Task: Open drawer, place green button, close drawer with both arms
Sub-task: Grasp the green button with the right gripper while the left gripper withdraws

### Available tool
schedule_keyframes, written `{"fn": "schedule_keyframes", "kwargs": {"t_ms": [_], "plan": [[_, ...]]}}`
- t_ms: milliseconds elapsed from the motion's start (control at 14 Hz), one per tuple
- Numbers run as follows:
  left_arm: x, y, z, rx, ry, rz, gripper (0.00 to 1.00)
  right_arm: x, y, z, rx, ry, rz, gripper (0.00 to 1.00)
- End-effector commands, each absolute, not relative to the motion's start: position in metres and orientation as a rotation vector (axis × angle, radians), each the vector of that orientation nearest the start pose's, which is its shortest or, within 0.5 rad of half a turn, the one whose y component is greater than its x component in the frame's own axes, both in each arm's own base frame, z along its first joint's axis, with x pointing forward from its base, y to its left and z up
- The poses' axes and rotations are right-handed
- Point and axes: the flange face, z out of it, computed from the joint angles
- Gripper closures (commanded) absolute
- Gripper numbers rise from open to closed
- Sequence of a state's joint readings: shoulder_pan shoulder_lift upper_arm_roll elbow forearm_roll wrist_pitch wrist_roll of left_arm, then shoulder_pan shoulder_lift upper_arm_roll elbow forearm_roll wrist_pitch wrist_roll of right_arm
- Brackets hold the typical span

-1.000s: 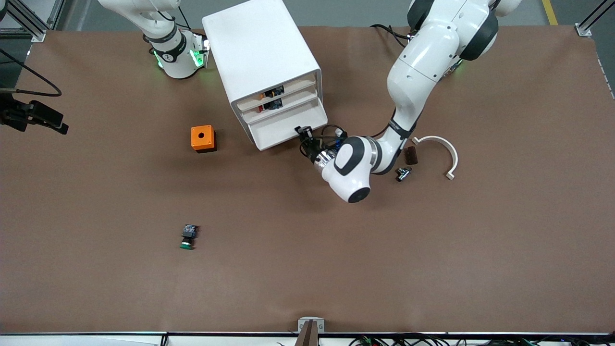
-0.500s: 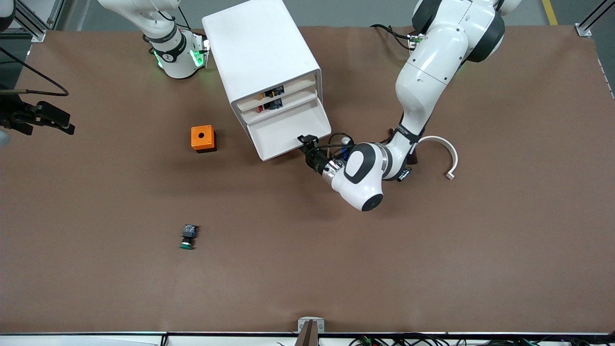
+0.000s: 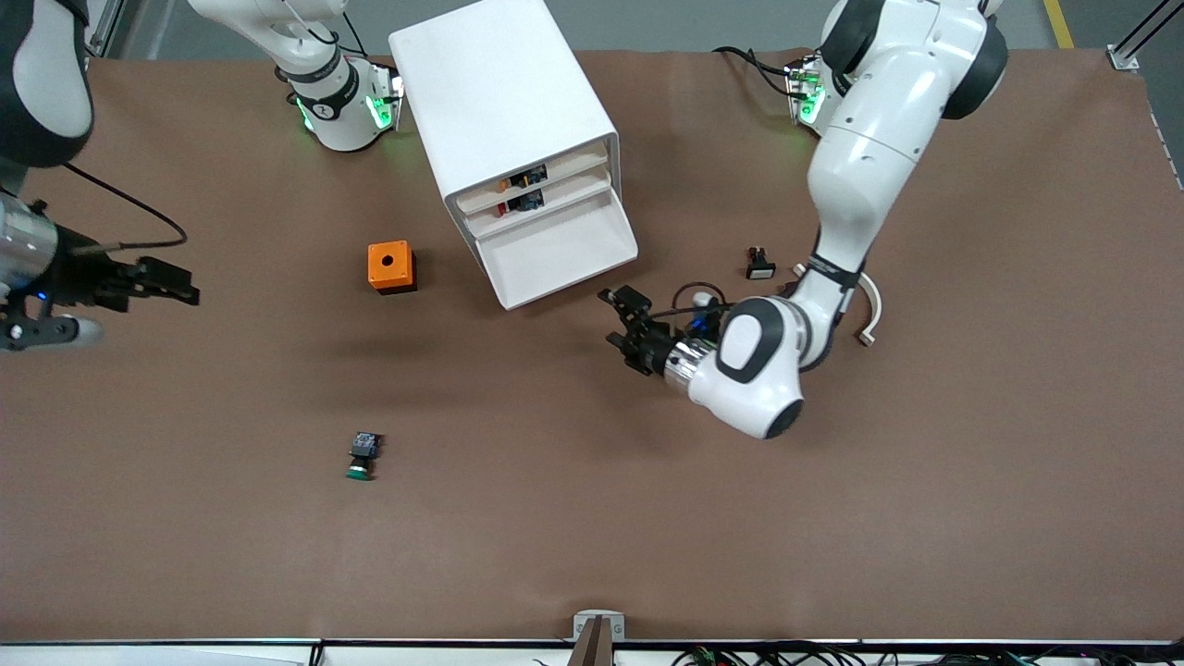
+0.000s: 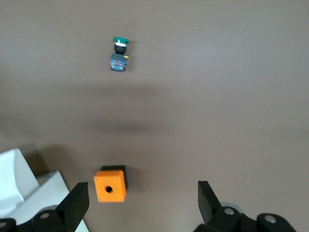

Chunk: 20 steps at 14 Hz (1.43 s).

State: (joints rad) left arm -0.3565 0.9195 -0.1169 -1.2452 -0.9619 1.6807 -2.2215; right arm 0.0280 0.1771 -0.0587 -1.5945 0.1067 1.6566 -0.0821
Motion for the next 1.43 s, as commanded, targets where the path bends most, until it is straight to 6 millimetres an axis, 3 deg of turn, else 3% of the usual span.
{"fn": "schedule_keyframes", "kwargs": {"t_ms": [0,286,429,571,714,857,1000,1214,1357], "plan": [[0.642,-0.341,0.256,1.326,2.471,-1.678,0.01,0.628,0.023,0.480,-3.021,0.063,0.165,0.00],[0.666,-0.286,0.301,1.289,2.413,-1.658,0.01,0.656,0.066,0.417,-3.033,0.264,0.123,0.00],[0.671,-0.266,0.308,1.302,2.382,-1.665,0.01,0.667,0.090,0.382,-3.031,0.357,0.084,0.00],[0.677,-0.246,0.314,1.278,2.377,-1.669,0.01,0.678,0.094,0.346,-3.030,0.404,0.044,0.00],[0.677,-0.243,0.317,1.278,2.378,-1.662,0.01,0.683,0.106,0.306,-3.023,0.464,-0.001,0.00],[0.677,-0.243,0.317,1.279,2.379,-1.660,0.01,0.688,0.105,0.259,-3.020,0.500,-0.045,0.00],[0.677,-0.245,0.317,1.282,2.380,-1.660,0.01,0.686,0.105,0.225,-3.018,0.507,-0.104,0.00],[0.676,-0.248,0.315,1.290,2.386,-1.656,0.01,0.681,0.103,0.198,-3.028,0.515,-0.063,0.00],[0.674,-0.248,0.313,1.341,2.393,-1.623,0.01,0.679,0.103,0.189,-3.007,0.543,-0.049,0.08]]}}
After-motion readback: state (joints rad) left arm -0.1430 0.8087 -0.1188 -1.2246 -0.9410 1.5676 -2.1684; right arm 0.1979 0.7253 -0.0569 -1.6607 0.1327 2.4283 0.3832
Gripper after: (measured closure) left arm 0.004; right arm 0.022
